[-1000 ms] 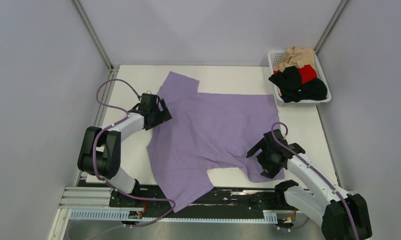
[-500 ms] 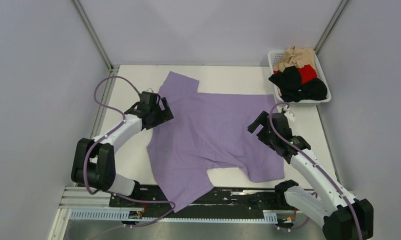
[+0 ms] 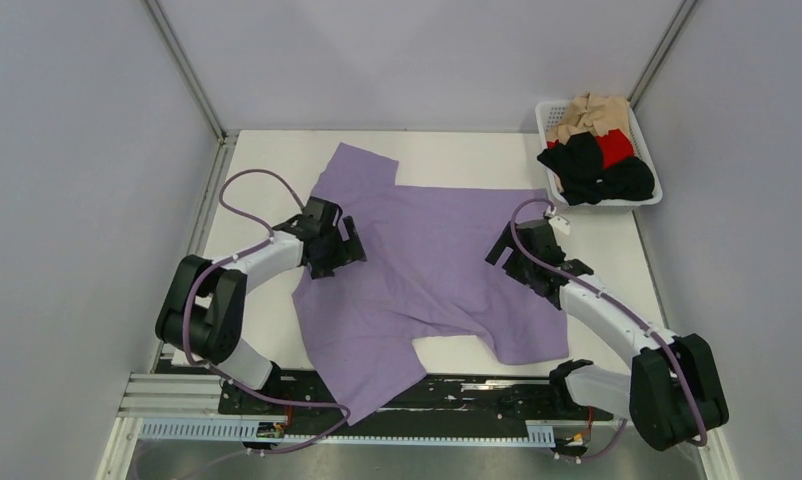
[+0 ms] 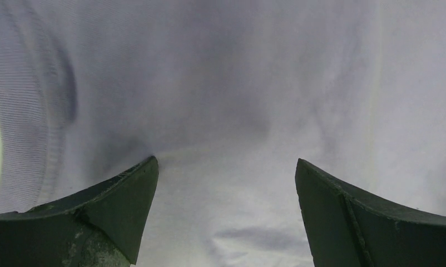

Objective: Fold and stack the t-shirts
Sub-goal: Flatten out the tshirt

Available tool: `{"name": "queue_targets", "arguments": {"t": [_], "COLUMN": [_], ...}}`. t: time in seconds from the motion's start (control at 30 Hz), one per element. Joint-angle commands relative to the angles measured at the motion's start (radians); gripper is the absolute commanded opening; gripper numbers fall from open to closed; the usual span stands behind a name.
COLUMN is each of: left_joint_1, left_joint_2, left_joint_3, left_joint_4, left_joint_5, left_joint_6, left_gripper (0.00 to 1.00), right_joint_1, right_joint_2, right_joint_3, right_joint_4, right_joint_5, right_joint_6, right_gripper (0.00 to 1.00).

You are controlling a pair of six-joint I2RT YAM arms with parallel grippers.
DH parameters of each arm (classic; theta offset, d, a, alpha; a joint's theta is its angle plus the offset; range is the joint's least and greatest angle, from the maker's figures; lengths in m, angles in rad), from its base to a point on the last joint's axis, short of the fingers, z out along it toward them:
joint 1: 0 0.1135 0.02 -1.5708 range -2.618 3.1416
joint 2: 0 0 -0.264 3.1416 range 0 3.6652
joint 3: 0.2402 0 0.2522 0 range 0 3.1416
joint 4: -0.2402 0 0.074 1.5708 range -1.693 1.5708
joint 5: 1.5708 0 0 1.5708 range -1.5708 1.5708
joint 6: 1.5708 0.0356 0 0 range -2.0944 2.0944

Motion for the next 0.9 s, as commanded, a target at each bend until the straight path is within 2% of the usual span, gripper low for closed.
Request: {"name": "queue_targets", "arguments": {"t": [0.0,0.23,0.47,0.67,0.87], "left_joint_1": [0.084,0.198,0.217,0.216,0.216], "left_joint_2": [0.049,0.112,0.158,0.13,0.274], "left_joint_3": [0.009,0.057,0.288,0.394,0.491], "left_joint_4": [-0.067,-0.114,-0.266,-0.271,-0.218], "left_joint_5": [-0.068,-0.085,-0.127,-0.052,0.034], "left_joint_6": [0.011,0.064,0.169,0.247,0.29], "left_gripper": [1.0,1.0,1.0,1.0,1.0], "right_joint_1": [-0.026,-0.06,-0.068,-0.072,-0.105], "right_joint_2": [0.044,0.104,0.172,0.296,0.482], "right_joint_3": [0.036,0.048,0.132,0.248,0.396], "right_joint_4": [0.052,0.065,0.06,0.052,0.004], "right_joint_5": [0.021,-0.009,-0.065,-0.101,-0.173], "right_joint_6": [-0.034,-0.052,-0.138,-0.179,-0.201], "right_gripper": [1.0,1.0,1.0,1.0,1.0]}}
